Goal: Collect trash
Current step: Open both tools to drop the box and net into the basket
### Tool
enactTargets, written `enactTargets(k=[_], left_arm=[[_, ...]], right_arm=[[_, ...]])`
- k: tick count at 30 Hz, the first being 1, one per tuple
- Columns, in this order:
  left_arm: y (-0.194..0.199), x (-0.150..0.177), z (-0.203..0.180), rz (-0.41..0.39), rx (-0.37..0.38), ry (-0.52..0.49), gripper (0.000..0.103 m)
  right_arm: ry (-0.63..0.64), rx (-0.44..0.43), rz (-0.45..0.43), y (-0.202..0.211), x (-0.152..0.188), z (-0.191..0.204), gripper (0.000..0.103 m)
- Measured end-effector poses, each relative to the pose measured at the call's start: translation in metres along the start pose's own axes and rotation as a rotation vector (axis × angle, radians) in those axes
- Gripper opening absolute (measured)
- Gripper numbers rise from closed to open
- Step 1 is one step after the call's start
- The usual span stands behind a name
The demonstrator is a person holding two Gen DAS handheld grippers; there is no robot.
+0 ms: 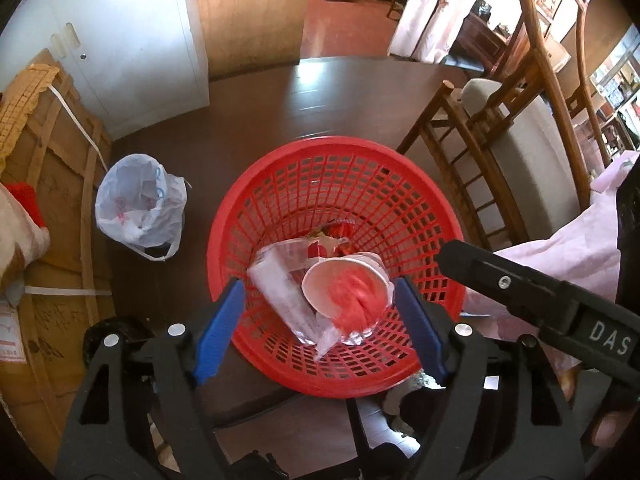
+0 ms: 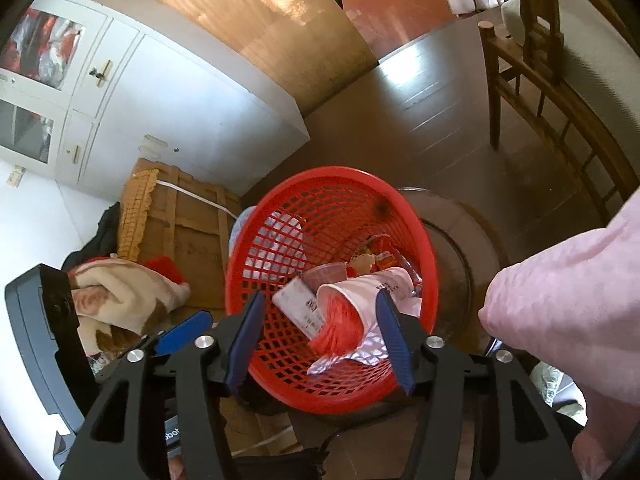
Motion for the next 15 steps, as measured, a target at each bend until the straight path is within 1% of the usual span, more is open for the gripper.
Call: enactTargets(k=[3,5,8,11,13,15], left_arm=[[0.009,-0.001,0.002,-0.017,-0.001,0.008,0.078],[0.014,-0.003,0.002,-0.025,-0.004,0.010,0.079],[0.026,-0.004,0.001,-0.046,-0.001,0.016,0.080],[0.044,-0.006,-0.003,-0.087,0.001,0.023,0.082],[0.056,-0.008,-0.008,-0.110,0.013,0.022,0.083],[0.069,-0.009,-0.013,-0.130,0.026,0.014,0.083]], right_arm=[[0.019,0.001,-0.021,0.014,0.000,0.006,0.065],[0.044,0.027,-0.039,0.028,0.001,0.013,0.070],[0.095,0.022,-0.081,0.053,0.003,0.026,0.074],[0.156,0.014,-0.133,0.083,0.005,0.038,0.077],[0.184,0.019,-0.174,0.104,0.007,0.043,0.077],[0.192,0.007,-0.208,0.127,0.009,0.045,0.078]])
Point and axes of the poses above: each gripper's, at about its wrist camera, not at the fingertips, and y roughly against the way its jaws point, z to its left, x to its underside, the point moved 1 cm from there along -y, roughly the way its jaws point, and after that the axes turned 13 degrees about -z, right-handed, at the moved point
